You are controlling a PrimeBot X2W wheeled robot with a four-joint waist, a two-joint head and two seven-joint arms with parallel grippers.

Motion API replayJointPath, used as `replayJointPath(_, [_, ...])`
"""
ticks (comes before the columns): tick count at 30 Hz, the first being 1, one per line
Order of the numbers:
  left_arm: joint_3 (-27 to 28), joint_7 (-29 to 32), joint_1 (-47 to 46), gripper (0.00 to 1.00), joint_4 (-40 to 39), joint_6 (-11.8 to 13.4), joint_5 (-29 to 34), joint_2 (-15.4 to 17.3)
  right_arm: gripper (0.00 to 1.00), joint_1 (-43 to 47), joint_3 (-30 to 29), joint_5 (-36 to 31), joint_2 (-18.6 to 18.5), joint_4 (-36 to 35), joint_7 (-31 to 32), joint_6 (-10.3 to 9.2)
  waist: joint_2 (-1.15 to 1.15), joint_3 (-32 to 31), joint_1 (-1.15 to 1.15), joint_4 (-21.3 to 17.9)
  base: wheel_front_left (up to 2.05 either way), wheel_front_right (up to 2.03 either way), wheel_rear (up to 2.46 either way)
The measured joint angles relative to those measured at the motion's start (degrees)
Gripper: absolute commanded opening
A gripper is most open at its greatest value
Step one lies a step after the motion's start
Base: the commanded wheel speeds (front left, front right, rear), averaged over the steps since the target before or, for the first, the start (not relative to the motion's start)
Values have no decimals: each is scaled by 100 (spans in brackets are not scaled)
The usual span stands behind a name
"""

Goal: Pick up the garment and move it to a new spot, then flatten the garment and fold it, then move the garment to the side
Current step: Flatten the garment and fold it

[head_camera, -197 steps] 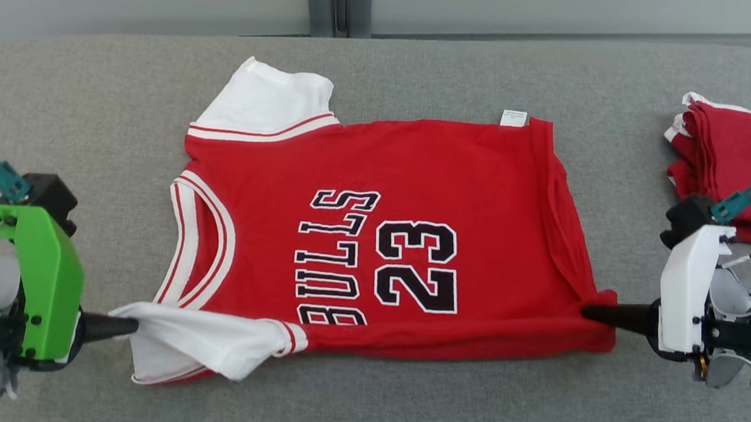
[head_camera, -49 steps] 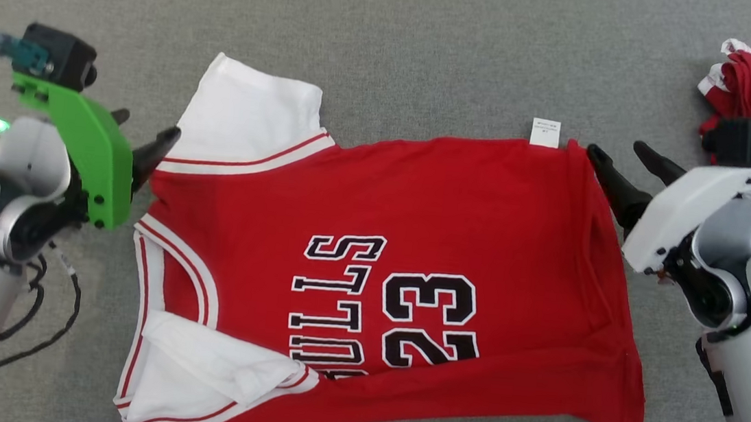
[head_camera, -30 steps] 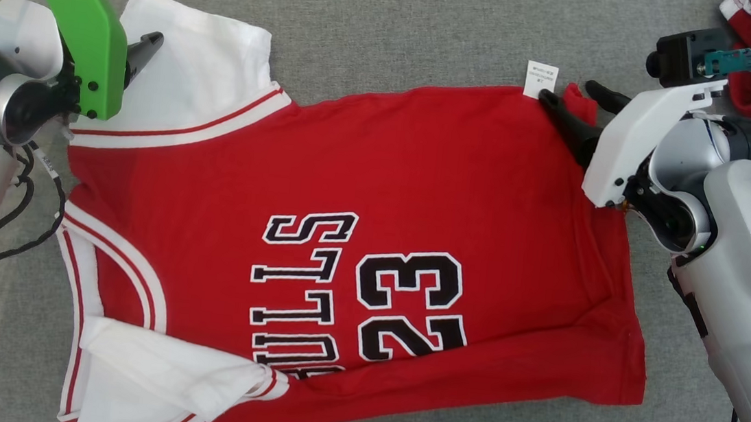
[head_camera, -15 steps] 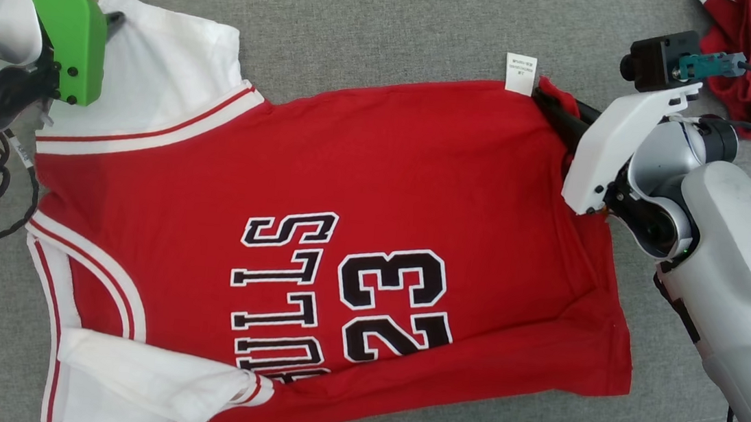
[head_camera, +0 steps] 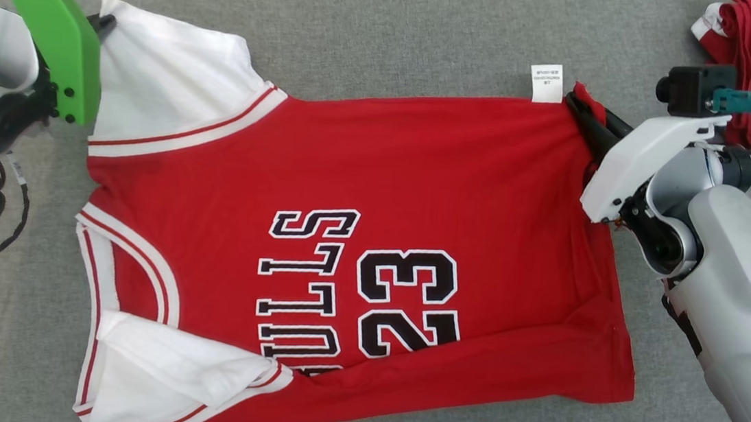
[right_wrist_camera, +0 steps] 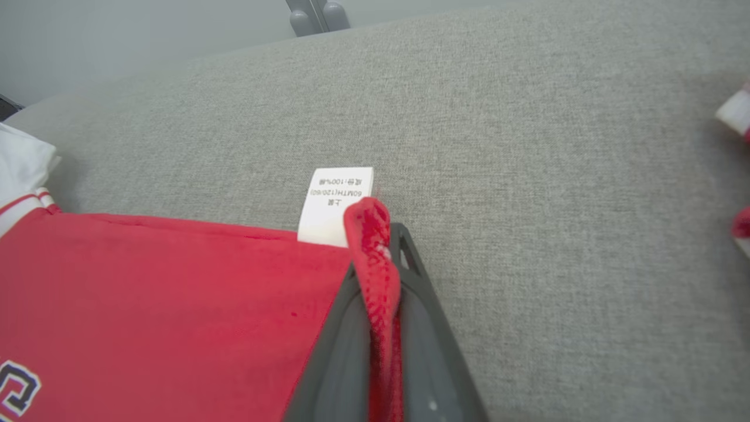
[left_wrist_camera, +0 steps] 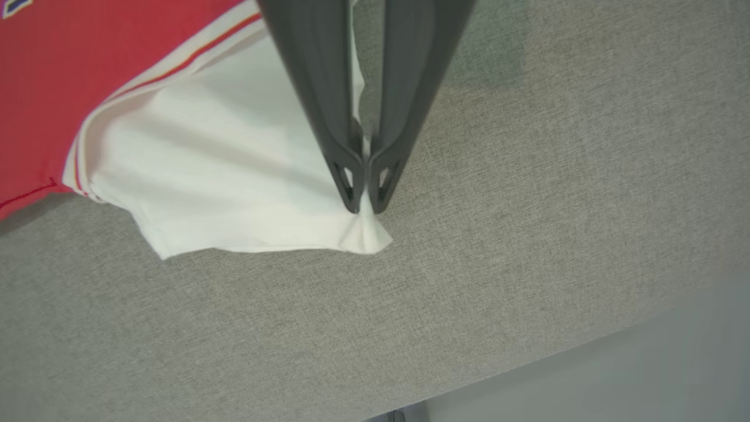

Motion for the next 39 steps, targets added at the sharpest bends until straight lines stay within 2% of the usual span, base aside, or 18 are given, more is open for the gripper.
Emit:
replayJointPath(4, [-223,-146,90,0,-236,-1,-250,22,0,143,55,58,-11,34,-346,0,0,-214,0,84,0,0,0])
replayJointPath(9, [-511,-223,360,0,-768,0,-650,258,0,418,244,236,-59,-11,-739,-1,0,-538,0,161,0,0,0])
replayJointPath(15, [-854,-188,744,0,-1393,0,-1074,699,0,792,491,456,-191,157,-1127,-1,0,-1010,-1,244,0,0,0])
replayJointPath(22, [-1184,157,1205,0,-2274,0,-1573,1241,0,1080,886,706,-409,197,-1573,-1,0,-1520,-1,384,0,0,0])
replayJointPath(28, [-1368,548,1611,0,-2963,0,-1990,1697,0,1167,1339,1004,-690,172,-1625,-1,0,-1820,-1,523,0,0,0])
replayJointPath(34, [-1502,966,1898,0,-3461,140,-2348,1890,0,1160,1826,1162,-990,231,-1448,-1,0,-1945,-1,630,0,0,0])
replayJointPath(39, [-1633,1233,2097,0,-3747,203,-2557,1938,0,1152,2201,1366,-1223,205,-1027,0,0,-1951,-1,650,0,0,0])
